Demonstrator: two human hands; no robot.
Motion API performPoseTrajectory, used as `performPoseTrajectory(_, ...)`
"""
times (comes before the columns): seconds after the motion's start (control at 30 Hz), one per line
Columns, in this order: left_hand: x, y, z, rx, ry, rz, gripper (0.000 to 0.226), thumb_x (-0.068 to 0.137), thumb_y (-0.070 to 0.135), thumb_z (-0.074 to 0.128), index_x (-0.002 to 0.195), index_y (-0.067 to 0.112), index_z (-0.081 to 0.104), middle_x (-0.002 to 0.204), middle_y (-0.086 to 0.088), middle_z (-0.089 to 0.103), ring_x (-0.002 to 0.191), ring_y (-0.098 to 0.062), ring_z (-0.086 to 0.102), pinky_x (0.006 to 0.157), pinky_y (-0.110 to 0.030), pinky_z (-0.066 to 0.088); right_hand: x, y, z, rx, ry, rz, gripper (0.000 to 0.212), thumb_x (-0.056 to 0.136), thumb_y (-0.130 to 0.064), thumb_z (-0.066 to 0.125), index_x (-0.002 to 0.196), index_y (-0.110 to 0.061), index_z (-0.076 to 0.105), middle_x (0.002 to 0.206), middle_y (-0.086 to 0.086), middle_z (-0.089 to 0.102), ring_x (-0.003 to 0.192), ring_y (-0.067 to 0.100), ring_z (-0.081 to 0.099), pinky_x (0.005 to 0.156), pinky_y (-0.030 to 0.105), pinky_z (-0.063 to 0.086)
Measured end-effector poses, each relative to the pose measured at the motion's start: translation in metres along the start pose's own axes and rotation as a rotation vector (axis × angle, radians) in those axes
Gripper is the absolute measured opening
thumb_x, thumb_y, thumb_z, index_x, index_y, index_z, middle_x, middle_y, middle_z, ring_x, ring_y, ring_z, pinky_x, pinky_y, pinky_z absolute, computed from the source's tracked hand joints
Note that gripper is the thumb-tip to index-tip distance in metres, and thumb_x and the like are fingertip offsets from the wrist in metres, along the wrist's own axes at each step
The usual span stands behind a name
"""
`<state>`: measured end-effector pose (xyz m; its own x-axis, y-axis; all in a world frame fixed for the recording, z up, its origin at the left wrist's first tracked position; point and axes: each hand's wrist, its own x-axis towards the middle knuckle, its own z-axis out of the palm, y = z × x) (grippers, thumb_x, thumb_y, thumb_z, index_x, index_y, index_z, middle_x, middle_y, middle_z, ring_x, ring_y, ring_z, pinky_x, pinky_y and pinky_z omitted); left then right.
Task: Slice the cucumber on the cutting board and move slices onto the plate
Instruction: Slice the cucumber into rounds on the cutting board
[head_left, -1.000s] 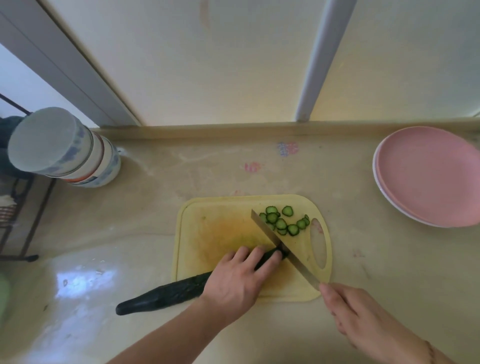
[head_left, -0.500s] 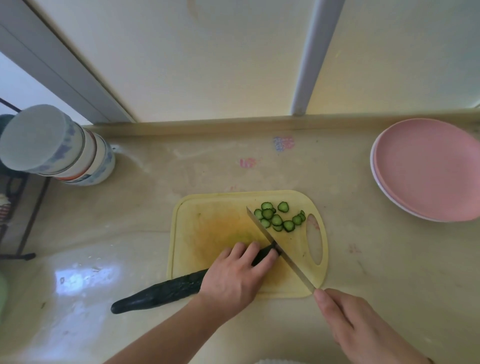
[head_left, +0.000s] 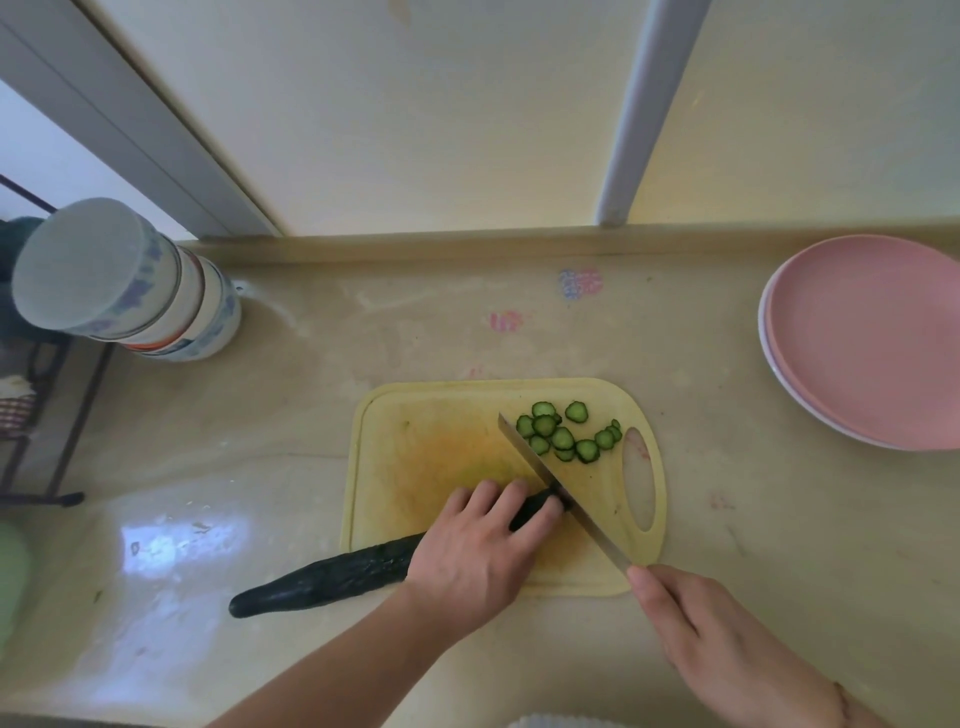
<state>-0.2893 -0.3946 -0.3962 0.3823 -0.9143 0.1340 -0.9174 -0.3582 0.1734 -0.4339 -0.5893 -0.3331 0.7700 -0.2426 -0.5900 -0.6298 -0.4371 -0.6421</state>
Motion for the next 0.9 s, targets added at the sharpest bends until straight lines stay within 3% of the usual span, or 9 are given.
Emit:
performPoseTrajectory(0.2, 0.002, -0.001, -0.002, -0.074, 0.016, -0.012, 0.040, 0.094, 0.027, 0.050, 0.134, 0.021, 0.054, 0.123, -0.005, 0.060, 0.092, -0.026, 0.059, 0.068, -0.037, 0.052, -0.006, -0.003, -0.001, 0.013, 0.047, 0.028, 0.088, 0.069, -0.091, 0.014, 0.071, -0.008, 0.041, 0.054, 0.003, 0.043, 0.051, 0.008, 0.040, 0.062, 0.037, 0.042)
performPoseTrajectory(0.4, 0.001, -0.004, 0.001, -0.116, 0.043, 0.001, 0.036, 0.098, 0.024, 0.050, 0.133, 0.020, 0.054, 0.118, -0.006, 0.061, 0.091, -0.026, 0.057, 0.067, -0.037, 0.052, -0.013, -0.007, -0.003, 0.059, 0.034, -0.006, 0.082, 0.071, -0.090, 0.020, 0.071, -0.009, 0.035, 0.053, -0.001, 0.034, 0.050, 0.007, 0.031, 0.055, 0.032, 0.031)
performPoseTrajectory(0.63, 0.000, -0.005, 0.001, -0.128, 0.049, 0.001, 0.034, 0.097, 0.022, 0.054, 0.131, 0.019, 0.056, 0.120, -0.006, 0.061, 0.093, -0.025, 0.057, 0.068, -0.037, 0.052, -0.013, -0.014, -0.004, 0.043, 0.010, 0.030, 0.069, 0.078, -0.073, 0.025, 0.070, -0.006, 0.039, 0.052, -0.002, 0.037, 0.052, 0.009, 0.035, 0.062, 0.045, 0.042)
performPoseTrajectory(0.9, 0.000, -0.004, 0.001, -0.130, 0.048, -0.006, 0.035, 0.097, 0.023, 0.053, 0.132, 0.018, 0.057, 0.122, -0.008, 0.062, 0.095, -0.027, 0.058, 0.069, -0.039, 0.054, -0.001, -0.013, -0.003, 0.006, -0.029, 0.023, 0.060, 0.083, -0.070, 0.022, 0.065, -0.015, 0.041, 0.054, -0.001, 0.041, 0.050, 0.005, 0.038, 0.062, 0.040, 0.042)
